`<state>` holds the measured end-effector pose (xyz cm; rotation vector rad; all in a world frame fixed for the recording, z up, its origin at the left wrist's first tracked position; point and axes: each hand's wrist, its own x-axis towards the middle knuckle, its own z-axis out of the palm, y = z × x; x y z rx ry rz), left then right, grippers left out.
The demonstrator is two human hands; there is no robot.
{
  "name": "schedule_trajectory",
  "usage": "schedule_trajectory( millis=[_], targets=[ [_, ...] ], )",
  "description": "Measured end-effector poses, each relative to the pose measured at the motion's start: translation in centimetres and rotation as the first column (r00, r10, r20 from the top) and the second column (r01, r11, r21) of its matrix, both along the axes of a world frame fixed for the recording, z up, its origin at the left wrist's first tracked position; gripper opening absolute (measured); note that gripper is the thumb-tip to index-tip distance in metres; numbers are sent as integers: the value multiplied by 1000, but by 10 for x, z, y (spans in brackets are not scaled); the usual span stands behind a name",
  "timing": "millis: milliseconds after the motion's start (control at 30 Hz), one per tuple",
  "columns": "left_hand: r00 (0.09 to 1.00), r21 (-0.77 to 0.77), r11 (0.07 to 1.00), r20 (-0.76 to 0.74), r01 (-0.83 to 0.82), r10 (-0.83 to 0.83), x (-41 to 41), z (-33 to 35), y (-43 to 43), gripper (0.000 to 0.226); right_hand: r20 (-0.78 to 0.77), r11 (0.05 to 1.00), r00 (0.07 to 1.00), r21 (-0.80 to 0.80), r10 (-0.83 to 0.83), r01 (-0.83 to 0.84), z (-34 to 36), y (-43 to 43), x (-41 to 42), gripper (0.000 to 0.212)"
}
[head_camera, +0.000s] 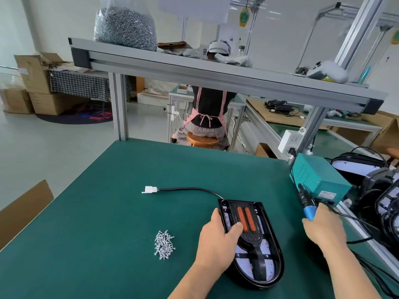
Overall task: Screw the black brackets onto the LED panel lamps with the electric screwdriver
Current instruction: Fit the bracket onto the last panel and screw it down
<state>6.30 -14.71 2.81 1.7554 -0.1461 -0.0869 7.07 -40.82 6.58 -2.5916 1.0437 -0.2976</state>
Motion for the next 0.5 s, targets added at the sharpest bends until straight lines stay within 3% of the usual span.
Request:
schedule_trajectory(
  millis=[133,200,300,367,433,467,500],
  targets=[
    [1000,-25,1000,-8,1,-1,-2,5,0,26,4,1000,1000,-23,19,-19,2,8,-9,32],
    [1000,-37,999,-7,3,-3,-3,6,1,25,168,996,982,-10,85,-85,1,21,-17,38],
    [1000,-55,998,0,10,-10,-3,7,2,21,469,944,855,119,221,-309,3,58,-27,42],
    [1000,-73,997,28,14,-12,-4,8,3,22,509,788,847,454,154,-416,6,82,-24,38],
    [998,-106,994,55,6,-1,-6,8,4,23,445,441,894,792,55,-422,8,96,-19,36],
    [998,-128,992,61,-11,19,-6,8,5,22,408,287,912,868,50,-404,10,99,-16,39],
    [998,-154,988,59,-29,38,-6,8,6,21,392,195,917,896,73,-398,9,100,-15,41]
  ],
)
